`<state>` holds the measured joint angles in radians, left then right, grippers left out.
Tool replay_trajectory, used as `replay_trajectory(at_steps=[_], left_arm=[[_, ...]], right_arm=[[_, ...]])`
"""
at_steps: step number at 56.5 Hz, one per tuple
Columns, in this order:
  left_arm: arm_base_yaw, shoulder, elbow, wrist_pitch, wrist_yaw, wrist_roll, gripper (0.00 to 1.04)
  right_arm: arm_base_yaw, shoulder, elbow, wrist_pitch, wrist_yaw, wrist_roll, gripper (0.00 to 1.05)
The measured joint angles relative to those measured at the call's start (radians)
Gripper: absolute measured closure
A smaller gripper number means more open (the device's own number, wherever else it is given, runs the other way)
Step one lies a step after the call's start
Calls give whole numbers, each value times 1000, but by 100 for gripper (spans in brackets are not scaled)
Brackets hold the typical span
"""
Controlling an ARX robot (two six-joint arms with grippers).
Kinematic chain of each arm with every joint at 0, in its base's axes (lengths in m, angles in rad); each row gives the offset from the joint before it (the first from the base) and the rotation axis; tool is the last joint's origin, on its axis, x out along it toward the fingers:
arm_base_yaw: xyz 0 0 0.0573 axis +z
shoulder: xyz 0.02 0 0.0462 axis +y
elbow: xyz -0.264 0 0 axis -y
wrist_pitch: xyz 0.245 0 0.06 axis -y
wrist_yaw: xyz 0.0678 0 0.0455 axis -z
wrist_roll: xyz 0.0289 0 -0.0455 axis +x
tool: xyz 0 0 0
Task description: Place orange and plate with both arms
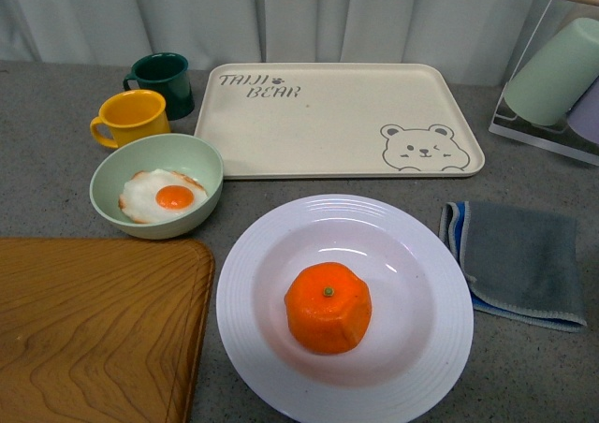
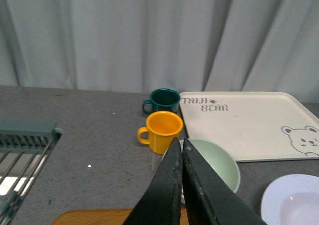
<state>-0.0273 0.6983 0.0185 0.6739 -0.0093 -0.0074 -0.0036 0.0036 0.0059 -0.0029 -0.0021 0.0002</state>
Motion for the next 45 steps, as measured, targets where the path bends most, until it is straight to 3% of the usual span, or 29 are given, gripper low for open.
replay_trajectory(at_steps=[45], left_arm=[[25, -432, -1, -404, 7, 0, 101]], right_arm=[[0, 0, 0, 0, 0, 0, 9]])
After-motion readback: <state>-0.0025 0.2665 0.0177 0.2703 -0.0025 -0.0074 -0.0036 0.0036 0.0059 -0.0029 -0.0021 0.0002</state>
